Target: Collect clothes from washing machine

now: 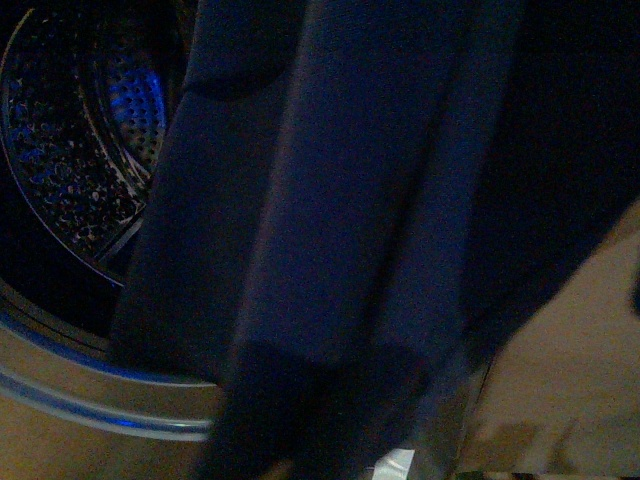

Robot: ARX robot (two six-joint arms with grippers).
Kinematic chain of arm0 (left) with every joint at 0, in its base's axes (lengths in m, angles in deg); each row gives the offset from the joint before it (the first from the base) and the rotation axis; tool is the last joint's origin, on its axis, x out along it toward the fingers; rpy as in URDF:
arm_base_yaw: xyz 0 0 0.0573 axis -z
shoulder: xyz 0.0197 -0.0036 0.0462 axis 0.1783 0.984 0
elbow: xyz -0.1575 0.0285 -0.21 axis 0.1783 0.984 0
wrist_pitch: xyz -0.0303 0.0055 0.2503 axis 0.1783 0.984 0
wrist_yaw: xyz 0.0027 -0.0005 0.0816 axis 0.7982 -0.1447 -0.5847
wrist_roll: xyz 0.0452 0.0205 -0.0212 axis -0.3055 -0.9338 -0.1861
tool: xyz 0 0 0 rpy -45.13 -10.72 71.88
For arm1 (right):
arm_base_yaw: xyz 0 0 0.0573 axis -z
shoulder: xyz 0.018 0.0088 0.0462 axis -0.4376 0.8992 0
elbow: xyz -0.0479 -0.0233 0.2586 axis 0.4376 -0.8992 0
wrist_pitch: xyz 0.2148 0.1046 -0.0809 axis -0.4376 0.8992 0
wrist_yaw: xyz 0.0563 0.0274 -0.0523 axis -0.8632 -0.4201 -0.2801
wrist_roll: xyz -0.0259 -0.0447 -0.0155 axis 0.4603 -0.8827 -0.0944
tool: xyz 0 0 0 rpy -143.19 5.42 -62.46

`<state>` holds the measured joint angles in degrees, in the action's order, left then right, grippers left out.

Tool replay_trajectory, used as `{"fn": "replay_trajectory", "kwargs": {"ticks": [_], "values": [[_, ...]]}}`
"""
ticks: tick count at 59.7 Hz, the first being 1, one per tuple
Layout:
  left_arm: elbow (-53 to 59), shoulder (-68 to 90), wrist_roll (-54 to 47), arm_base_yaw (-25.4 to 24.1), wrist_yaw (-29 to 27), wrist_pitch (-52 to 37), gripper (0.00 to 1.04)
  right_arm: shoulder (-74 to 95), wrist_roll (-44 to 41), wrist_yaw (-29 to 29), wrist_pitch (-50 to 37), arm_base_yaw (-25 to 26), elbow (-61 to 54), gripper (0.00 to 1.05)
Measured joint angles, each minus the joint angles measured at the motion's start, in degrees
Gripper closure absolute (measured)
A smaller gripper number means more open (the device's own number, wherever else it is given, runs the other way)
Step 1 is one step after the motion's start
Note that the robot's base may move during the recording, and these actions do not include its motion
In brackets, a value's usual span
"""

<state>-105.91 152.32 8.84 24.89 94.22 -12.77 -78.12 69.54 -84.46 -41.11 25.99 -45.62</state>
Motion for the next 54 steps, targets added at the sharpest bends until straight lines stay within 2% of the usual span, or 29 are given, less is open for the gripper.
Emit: {"fn": "replay_trajectory", "kwargs": {"ticks": [11, 18, 21, 22, 25, 29, 35, 44, 54], "values": [[-0.09, 0.13, 0.02, 0.00, 0.00, 0.07, 1.01, 0.02, 0.02, -0.07, -0.07, 0.09, 0.00, 0.07], [-0.09, 0.13, 0.02, 0.00, 0.00, 0.09, 1.01, 4.04, 9.99, -25.75, -8.35, 8.61, 0.07, 0.07], [-0.09, 0.13, 0.02, 0.11, 0.07, 0.09, 1.01, 5.40, 14.16, -32.37, -10.62, 10.97, 0.37, 0.07], [-0.09, 0.13, 0.02, 0.11, 0.04, 0.09, 1.01, 6.58, 17.33, -36.20, -12.39, 12.31, 0.92, 0.07], [-0.09, 0.13, 0.02, 0.11, 0.02, 0.09, 1.01, 9.40, 21.77, -40.81, -16.55, 14.23, 2.84, 0.07], [-0.09, 0.13, 0.02, 0.11, 0.02, 0.09, 1.01, 14.34, 24.20, -40.59, -22.64, 14.21, 5.88, 0.07], [-0.09, 0.13, 0.02, 0.11, 0.02, 0.09, 1.01, 22.18, 24.87, -37.07, -29.97, 10.97, 9.25, 0.07], [-0.09, 0.13, 0.02, 0.11, 0.02, 0.09, 1.01, 33.44, 24.11, -30.21, -37.90, 2.56, 13.70, 0.07], [-0.09, 0.13, 0.02, 0.11, 0.02, 0.09, 1.01, 41.83, 22.43, -24.41, -42.03, -6.47, 17.14, 0.07]]}}
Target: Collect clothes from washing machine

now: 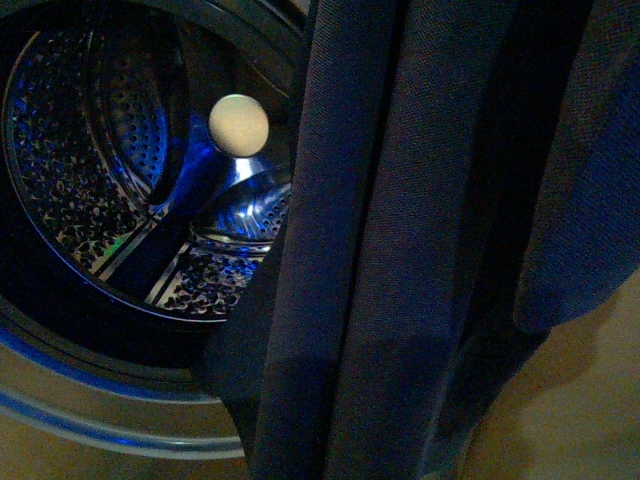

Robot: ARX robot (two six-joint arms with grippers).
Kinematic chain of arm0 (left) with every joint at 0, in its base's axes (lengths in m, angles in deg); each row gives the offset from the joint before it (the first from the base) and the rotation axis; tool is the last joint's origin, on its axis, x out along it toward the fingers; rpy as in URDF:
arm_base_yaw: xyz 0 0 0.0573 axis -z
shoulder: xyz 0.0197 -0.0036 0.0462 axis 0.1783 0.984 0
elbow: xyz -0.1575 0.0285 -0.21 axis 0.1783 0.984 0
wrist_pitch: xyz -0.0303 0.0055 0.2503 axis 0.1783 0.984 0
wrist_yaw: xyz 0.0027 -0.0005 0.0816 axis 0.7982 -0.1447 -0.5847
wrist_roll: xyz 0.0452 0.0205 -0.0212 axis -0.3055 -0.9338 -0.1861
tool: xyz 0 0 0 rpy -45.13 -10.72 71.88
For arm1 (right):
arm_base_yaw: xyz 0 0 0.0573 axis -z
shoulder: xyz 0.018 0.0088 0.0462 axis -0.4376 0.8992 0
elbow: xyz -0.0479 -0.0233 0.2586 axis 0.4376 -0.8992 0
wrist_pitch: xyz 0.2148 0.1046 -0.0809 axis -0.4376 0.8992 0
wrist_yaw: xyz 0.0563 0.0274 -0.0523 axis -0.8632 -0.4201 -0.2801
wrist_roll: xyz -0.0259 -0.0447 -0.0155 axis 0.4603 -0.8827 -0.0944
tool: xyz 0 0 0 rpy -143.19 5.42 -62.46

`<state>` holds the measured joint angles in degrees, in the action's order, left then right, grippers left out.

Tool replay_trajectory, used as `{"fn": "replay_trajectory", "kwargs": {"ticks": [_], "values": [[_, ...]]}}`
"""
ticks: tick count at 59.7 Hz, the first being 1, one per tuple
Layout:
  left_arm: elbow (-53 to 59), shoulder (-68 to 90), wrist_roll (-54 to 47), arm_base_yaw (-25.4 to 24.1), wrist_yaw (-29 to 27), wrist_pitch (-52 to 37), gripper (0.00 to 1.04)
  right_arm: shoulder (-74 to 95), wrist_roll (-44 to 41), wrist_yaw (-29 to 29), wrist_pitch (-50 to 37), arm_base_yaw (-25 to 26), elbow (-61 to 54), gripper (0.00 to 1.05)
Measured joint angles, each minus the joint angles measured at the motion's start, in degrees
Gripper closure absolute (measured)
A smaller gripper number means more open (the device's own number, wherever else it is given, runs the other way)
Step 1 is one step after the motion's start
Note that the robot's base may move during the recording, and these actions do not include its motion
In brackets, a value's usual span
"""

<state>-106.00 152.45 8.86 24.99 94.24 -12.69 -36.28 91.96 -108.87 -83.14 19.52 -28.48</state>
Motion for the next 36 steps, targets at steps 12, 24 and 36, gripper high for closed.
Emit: {"fn": "replay_trajectory", "kwargs": {"ticks": [12, 24, 36], "values": [[0.00, 0.00, 0.00, 0.00, 0.00, 0.00, 1.01, 6.36, -3.65, 6.10, -2.36, -9.07, 3.37, 0.07], [-0.02, 0.00, 0.00, 0.00, 0.00, 0.00, 1.01, 13.20, -4.96, 12.15, -3.85, -14.10, 8.98, 0.07], [0.00, 0.00, 0.02, 0.00, 0.00, 0.00, 1.01, 18.82, -7.96, 17.62, -4.59, -18.73, 13.03, 0.07]]}}
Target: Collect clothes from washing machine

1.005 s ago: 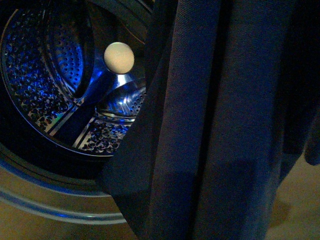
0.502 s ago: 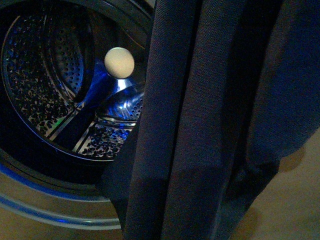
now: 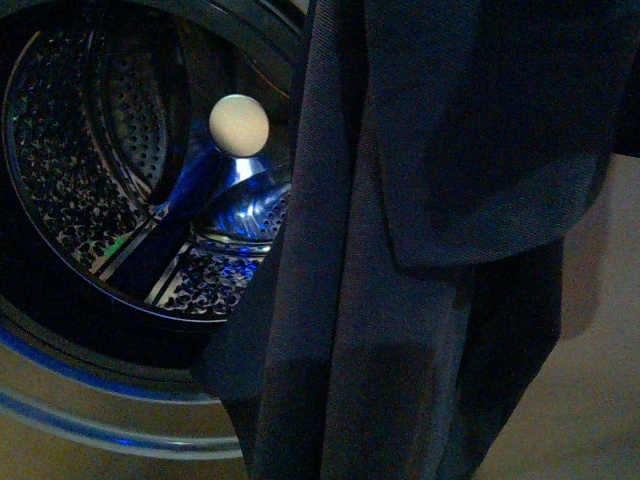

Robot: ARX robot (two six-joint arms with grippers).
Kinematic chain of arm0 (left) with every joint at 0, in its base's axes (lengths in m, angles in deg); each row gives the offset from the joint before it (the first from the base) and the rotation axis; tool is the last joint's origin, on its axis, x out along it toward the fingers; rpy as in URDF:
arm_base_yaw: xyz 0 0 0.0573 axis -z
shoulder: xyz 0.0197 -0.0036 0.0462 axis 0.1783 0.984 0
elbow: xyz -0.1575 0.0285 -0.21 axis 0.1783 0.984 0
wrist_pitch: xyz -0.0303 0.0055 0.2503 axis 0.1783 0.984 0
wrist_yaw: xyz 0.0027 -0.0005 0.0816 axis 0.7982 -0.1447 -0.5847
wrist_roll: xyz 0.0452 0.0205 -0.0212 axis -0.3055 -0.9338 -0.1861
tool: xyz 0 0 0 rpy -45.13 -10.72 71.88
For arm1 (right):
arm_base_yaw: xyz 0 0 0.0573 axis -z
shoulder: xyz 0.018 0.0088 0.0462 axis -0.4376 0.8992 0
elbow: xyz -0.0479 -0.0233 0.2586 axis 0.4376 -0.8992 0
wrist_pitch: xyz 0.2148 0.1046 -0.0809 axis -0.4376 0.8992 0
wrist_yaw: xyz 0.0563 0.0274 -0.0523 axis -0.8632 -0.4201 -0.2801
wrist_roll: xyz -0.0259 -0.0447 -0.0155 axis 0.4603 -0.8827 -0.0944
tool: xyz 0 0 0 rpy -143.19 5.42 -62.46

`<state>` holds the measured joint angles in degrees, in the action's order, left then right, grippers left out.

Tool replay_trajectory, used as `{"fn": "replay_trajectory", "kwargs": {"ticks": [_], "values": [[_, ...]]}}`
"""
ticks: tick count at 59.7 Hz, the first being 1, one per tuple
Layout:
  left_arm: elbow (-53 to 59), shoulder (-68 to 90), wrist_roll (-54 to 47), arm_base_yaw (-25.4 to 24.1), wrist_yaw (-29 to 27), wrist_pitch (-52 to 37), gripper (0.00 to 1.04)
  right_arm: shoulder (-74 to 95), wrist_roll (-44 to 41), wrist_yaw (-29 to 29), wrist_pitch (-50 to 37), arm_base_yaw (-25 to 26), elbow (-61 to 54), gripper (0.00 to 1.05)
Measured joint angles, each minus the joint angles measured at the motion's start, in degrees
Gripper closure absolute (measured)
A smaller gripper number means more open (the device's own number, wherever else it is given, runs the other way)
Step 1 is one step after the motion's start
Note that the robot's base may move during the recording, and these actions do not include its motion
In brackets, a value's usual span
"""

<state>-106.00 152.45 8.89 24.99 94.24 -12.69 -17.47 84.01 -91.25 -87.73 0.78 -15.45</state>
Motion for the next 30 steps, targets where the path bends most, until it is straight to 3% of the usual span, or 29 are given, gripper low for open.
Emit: {"fn": "replay_trajectory", "kwargs": {"ticks": [30], "values": [[0.00, 0.00, -0.02, 0.00, -0.04, 0.00, 1.01, 11.78, -8.28, 10.14, -1.40, -3.37, 7.30, 0.07]]}}
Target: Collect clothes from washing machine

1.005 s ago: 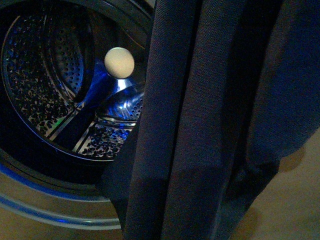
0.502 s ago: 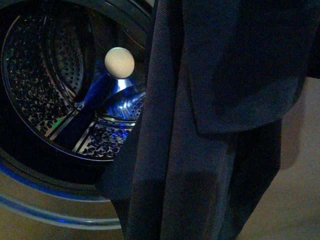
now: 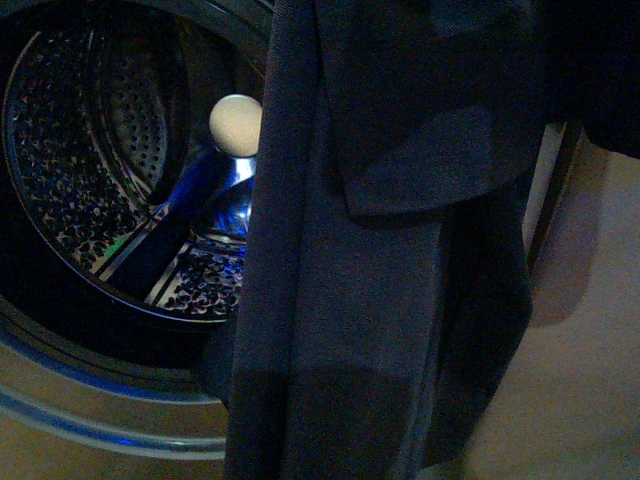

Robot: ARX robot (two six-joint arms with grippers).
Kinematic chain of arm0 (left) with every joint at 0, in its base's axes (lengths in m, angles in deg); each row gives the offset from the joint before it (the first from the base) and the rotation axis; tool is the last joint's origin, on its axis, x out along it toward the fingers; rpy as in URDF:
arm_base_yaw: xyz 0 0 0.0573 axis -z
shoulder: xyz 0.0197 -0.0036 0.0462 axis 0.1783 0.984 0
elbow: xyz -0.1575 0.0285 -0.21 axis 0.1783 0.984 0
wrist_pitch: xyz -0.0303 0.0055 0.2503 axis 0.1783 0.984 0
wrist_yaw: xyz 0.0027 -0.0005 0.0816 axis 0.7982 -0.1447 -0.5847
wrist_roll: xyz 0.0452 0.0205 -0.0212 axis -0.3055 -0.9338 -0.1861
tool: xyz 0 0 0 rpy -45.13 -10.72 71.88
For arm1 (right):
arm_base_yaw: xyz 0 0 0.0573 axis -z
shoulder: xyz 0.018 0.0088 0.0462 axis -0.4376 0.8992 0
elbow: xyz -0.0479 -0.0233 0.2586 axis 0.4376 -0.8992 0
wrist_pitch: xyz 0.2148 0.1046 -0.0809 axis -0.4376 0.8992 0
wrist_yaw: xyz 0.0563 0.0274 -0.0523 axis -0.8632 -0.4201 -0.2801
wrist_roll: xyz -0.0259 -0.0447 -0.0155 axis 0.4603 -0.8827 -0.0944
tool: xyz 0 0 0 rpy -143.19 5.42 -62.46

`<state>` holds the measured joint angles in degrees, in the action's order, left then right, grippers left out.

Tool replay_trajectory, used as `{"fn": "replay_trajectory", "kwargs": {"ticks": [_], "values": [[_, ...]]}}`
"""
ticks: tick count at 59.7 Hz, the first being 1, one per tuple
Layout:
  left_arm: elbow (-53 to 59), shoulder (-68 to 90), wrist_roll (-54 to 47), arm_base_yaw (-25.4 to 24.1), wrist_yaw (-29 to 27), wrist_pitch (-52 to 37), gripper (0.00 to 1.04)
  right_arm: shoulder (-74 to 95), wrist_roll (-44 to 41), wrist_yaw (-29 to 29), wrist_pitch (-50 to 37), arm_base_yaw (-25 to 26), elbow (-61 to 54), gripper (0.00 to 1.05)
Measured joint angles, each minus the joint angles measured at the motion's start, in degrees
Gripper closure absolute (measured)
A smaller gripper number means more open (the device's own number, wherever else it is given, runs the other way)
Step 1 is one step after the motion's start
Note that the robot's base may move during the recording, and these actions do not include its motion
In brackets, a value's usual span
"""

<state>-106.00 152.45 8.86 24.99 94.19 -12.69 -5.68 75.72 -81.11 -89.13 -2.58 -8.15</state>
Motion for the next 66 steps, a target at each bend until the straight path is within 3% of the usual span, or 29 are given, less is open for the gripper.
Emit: {"fn": "replay_trajectory", "kwargs": {"ticks": [11, 28, 41, 45, 49, 66], "values": [[0.00, 0.00, 0.02, 0.00, 0.00, 0.00, 1.01, 2.05, 0.07, 1.84, -0.98, 0.66, 1.57, 0.08], [0.00, 0.00, 0.13, 0.00, 0.00, 0.00, 0.99, 3.72, -0.07, 3.78, -3.32, 2.19, 2.69, 0.51], [-0.02, 0.00, 0.15, 0.00, -0.04, 0.00, 0.67, 3.10, -0.94, 3.23, -4.50, 4.96, 2.69, 0.83], [-0.02, 0.00, 0.15, 0.00, -0.04, 0.00, 0.53, 1.81, -1.62, 2.43, -4.74, 7.23, 2.69, 0.96], [-0.02, 0.00, 0.15, 0.00, -0.04, 0.00, 0.44, 0.79, -2.10, 1.86, -5.05, 9.14, 2.78, 1.00], [-0.24, 0.00, 0.11, 0.00, -0.07, 0.00, 0.05, -6.29, -3.37, -2.75, -5.49, 21.64, 6.14, 1.00]]}}
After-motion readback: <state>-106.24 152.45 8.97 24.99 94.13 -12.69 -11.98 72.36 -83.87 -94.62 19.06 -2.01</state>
